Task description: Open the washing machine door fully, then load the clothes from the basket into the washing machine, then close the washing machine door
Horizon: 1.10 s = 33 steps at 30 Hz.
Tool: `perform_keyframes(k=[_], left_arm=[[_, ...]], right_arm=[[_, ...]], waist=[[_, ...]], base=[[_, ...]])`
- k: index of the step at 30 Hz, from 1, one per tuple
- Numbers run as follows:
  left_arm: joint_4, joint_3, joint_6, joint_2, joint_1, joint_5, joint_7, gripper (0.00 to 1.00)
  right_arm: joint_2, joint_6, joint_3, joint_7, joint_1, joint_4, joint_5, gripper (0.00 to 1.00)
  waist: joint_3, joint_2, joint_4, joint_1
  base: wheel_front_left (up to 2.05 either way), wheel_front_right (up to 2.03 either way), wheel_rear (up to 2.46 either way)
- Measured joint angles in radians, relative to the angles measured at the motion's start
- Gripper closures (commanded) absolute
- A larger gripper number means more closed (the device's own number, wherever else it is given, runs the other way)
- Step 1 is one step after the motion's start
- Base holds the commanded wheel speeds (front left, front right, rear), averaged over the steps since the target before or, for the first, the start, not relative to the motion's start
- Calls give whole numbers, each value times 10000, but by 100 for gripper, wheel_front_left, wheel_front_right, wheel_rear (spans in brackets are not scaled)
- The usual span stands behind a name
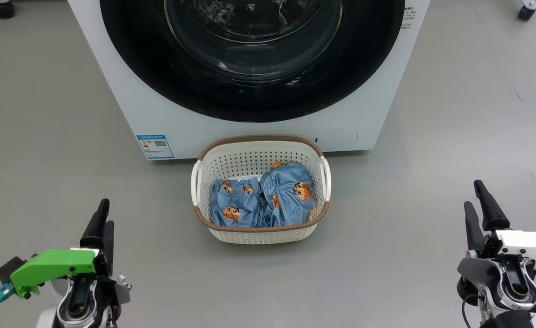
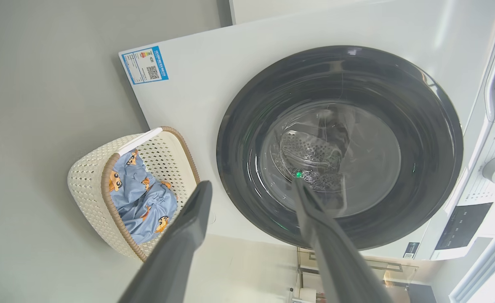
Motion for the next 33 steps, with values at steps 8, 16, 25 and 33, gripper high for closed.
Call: perform_keyframes(k=[8,16,25,33], left_arm=[[-148,-36,0,65,-79,224,-132,0],[-416,-274,0,341,-224,826,-481,0],[-673,-683,-2,690,-288,1745,-1018,0],[-740,-1045,-2,1076,-378,2752,-1394,0]], right_arm=[[-232,0,125,-259,-128,-138,-495,0],[-510,0,414,-573,-279,-244,-1181,0],[-1009,0,984,-1064,-482,-276,-2435,0],[-1373,2,1463,-1425,-685,-272,-3607,0]], waist=[[26,0,3,0],[55,0,2,0],[68,0,15,0],[71,0,28,0]], base=[[0,0,0],[0,0,0],[0,0,0],[0,0,0]])
